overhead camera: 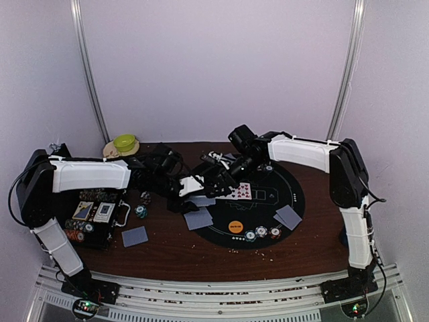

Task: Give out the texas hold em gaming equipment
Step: Pick up the poker card from the face-down deck piles.

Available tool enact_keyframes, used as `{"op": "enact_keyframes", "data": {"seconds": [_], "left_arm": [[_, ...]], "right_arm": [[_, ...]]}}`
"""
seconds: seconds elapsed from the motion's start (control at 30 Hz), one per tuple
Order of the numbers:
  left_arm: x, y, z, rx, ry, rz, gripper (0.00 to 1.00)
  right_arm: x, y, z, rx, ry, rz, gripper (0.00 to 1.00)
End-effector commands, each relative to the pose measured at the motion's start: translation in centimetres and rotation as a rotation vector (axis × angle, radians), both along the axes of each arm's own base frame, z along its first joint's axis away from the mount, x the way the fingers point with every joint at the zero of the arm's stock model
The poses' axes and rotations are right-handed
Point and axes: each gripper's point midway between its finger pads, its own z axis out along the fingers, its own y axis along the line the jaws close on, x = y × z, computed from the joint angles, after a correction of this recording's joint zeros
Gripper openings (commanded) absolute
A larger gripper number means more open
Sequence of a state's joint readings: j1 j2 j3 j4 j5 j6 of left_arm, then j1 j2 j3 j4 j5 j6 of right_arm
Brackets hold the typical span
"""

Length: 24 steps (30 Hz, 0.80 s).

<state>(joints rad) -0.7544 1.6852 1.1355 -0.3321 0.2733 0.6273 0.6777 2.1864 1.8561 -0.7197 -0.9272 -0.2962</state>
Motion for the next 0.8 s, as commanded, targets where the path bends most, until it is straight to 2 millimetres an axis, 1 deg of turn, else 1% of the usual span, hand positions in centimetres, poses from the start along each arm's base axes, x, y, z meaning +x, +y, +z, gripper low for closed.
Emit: {"op": "enact_keyframes", "data": {"seconds": [0.0,0.03,0.1,0.27,0.37,0.57,0.7,0.77], "left_arm": [[0.9,-1.3,2.5,-0.083,-0.047,-0.011,0.56],[1.0,-1.3,2.5,-0.082,-0.047,-0.009,0.56],[1.0,-1.3,2.4,-0.079,-0.048,-0.008,0.56],[1.0,-1.3,2.5,-0.081,-0.049,-0.008,0.55],[1.0,-1.3,2.4,-0.080,-0.048,-0.007,0.56],[1.1,-1.3,2.5,-0.079,-0.052,-0.004,0.56],[1.1,-1.3,2.3,-0.076,-0.050,-0.004,0.56],[1.1,-1.3,2.3,-0.076,-0.051,-0.005,0.55]], "right_arm": [[-1.2,-0.5,1.3,0.013,0.046,0.075,0.74],[-1.3,-0.5,1.8,0.021,0.039,0.078,0.74],[-1.2,-0.6,2.1,0.013,0.016,0.073,0.72],[-1.3,-1.3,1.2,-0.035,0.017,0.076,0.66],[-1.3,-1.5,1.2,-0.045,0.007,0.076,0.64],[-1.4,-1.8,2.3,-0.045,-0.027,0.071,0.60],[-1.6,-1.9,2.6,-0.036,-0.027,0.080,0.53],[-2.0,-1.8,2.9,-0.023,-0.018,0.093,0.45]]}}
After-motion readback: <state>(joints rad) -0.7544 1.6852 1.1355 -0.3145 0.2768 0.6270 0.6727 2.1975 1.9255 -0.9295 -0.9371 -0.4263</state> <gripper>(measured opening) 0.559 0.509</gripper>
